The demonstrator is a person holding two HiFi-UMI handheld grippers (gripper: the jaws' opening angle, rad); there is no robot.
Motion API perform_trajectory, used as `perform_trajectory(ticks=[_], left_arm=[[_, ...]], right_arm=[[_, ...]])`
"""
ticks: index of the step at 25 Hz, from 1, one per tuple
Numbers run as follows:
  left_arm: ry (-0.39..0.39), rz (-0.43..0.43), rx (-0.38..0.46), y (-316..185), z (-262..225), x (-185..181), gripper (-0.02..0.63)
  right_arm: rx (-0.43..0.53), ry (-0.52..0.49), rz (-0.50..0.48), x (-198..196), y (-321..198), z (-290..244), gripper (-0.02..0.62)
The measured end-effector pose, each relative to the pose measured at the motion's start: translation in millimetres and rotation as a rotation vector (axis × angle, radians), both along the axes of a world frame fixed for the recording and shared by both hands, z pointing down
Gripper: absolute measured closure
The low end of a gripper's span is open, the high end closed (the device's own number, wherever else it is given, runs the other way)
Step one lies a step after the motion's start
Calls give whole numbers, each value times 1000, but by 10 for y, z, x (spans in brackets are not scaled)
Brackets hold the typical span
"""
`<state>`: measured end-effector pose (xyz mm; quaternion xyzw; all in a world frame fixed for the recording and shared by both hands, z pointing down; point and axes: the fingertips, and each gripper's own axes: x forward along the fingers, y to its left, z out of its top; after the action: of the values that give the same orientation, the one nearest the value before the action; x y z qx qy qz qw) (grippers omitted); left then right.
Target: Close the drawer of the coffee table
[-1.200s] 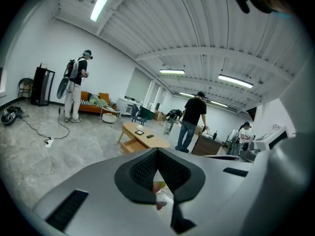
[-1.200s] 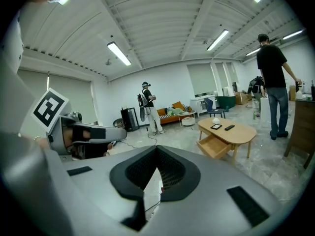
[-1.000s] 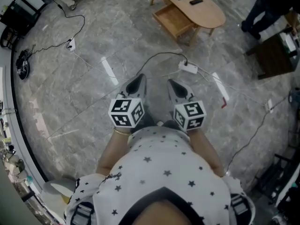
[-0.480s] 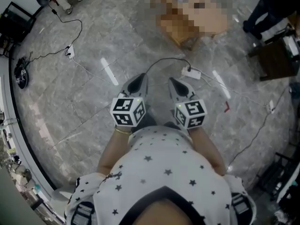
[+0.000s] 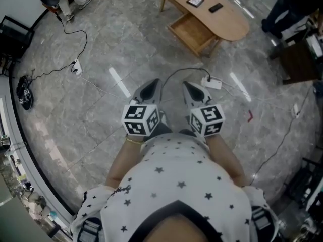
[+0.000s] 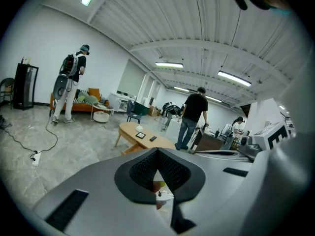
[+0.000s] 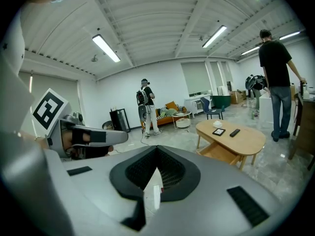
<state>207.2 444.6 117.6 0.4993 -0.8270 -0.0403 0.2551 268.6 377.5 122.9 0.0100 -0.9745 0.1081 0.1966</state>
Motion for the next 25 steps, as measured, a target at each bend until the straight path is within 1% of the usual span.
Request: perform_trajectory(ticks=[6, 10, 14, 18, 25], left_arm=[[0, 33, -1, -36, 23, -427, 600], [2, 41, 3, -32, 44, -703, 600], [13, 43, 1, -19, 111, -903, 600], [22, 55, 3, -74, 117, -1023, 600], [31, 70, -8, -176, 170, -1196, 600]], right_arm=[[-1, -4, 33, -423, -18, 22, 588], [3, -6, 48, -687, -13, 41, 588], [8, 0, 49, -897, 15, 74, 588], [7, 4, 66, -1016, -34, 61, 588], [-8, 22, 112, -1077, -166, 118, 588]])
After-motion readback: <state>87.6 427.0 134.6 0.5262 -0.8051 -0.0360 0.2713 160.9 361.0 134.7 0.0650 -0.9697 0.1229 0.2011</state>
